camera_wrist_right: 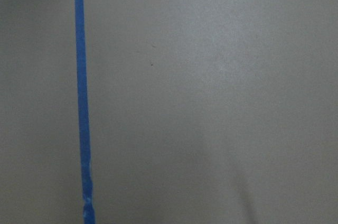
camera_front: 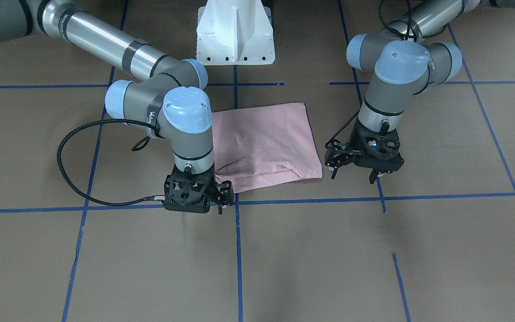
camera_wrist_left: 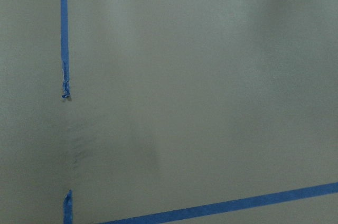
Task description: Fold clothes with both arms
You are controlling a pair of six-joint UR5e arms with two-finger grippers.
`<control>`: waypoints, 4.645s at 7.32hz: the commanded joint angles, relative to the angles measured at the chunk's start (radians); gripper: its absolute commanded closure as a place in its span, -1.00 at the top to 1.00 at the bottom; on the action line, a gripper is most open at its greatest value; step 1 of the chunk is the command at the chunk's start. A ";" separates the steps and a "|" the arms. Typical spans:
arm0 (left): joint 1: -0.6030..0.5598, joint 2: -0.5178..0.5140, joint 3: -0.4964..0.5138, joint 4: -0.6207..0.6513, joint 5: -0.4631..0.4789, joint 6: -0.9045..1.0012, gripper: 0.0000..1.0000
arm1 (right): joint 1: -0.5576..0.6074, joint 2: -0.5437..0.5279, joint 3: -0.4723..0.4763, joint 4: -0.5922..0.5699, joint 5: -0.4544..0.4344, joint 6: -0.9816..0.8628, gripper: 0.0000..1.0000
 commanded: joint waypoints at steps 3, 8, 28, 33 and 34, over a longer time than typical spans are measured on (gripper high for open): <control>-0.143 0.279 -0.267 0.008 -0.141 0.308 1.00 | 0.221 -0.304 0.369 -0.159 0.245 -0.416 1.00; -0.664 0.437 -0.158 0.109 -0.287 1.112 1.00 | 0.720 -0.665 0.446 -0.283 0.485 -1.187 1.00; -0.883 0.586 0.102 0.204 -0.514 1.153 1.00 | 0.911 -1.046 0.452 -0.318 0.522 -1.301 1.00; -0.879 0.570 0.098 0.249 -0.517 1.150 1.00 | 0.911 -1.046 0.450 -0.319 0.520 -1.303 1.00; -0.876 0.564 0.098 0.247 -0.517 1.115 1.00 | 0.911 -1.046 0.449 -0.319 0.520 -1.303 1.00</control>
